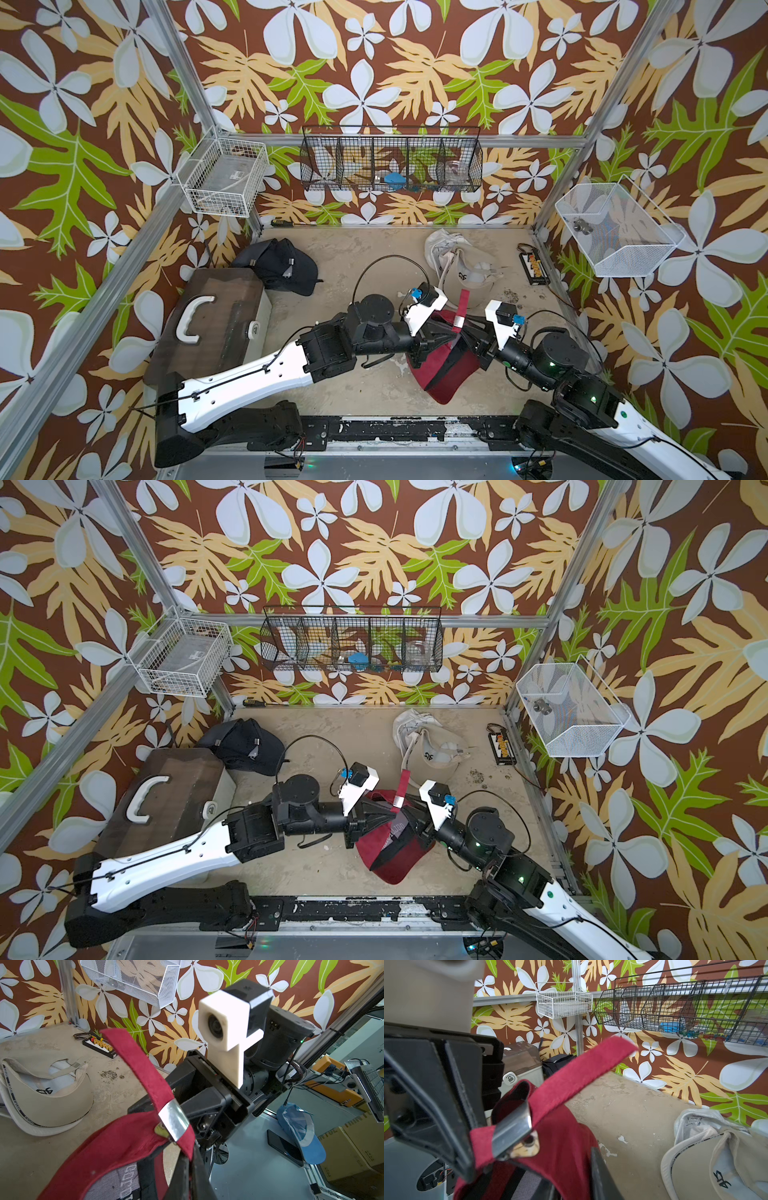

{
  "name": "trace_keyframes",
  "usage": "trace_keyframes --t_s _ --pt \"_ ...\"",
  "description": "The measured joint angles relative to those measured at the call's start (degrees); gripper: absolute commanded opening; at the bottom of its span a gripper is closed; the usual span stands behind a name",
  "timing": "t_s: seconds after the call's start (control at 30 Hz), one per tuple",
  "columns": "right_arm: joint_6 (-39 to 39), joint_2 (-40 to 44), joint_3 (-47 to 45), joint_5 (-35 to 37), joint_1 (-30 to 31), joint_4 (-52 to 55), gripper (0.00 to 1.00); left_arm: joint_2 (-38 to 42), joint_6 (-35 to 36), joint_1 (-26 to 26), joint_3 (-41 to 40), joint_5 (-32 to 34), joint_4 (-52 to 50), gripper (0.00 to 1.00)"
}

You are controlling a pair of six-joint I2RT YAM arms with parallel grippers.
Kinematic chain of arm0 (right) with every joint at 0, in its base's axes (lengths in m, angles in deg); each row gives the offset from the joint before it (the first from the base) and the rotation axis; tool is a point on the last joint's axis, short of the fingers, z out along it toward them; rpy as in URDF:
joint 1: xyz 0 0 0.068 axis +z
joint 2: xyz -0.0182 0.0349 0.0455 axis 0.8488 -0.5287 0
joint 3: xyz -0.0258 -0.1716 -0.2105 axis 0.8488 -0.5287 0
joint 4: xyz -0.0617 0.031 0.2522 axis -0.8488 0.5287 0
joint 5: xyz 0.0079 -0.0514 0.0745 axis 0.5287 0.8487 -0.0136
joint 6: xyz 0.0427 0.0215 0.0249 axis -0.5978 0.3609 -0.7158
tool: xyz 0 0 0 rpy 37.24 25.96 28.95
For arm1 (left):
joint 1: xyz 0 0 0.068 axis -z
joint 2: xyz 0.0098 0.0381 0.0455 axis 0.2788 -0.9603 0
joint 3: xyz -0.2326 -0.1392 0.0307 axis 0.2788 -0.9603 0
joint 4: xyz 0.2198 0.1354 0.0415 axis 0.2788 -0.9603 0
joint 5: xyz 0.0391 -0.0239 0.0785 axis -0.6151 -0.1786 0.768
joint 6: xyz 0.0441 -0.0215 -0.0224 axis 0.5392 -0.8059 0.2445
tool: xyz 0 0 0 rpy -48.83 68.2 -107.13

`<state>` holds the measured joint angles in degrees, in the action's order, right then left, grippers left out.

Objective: Open the adjustable buckle of the baseball cap
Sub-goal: Pull the adjustable strap on the baseball cap.

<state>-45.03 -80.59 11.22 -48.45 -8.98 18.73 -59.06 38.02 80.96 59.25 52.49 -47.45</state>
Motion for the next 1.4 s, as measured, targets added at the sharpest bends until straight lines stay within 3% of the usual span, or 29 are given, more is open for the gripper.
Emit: trace_keyframes --t_s 0.2,0.6,1.1,1.4 --pt "0.57 1.01 0.00 -1.86 0.00 0.11 0.34 -0.96 0.00 0.00 0.92 -0.17 -1.73 0.00" --pt "1.68 1.16 0.52 -4.55 -0.04 1.84 0.35 -2.51 0.00 0.00 1.75 -0.44 -2.43 0.00" --pt "1.62 2.80 0.52 -4.83 0.00 1.33 0.14 -3.26 -0.20 0.00 1.95 -1.70 -2.45 0.00" --pt "1.18 3.54 0.52 -4.33 0.00 0.92 0.10 -3.37 -0.46 0.00 1.22 -1.90 -2.40 0.00"
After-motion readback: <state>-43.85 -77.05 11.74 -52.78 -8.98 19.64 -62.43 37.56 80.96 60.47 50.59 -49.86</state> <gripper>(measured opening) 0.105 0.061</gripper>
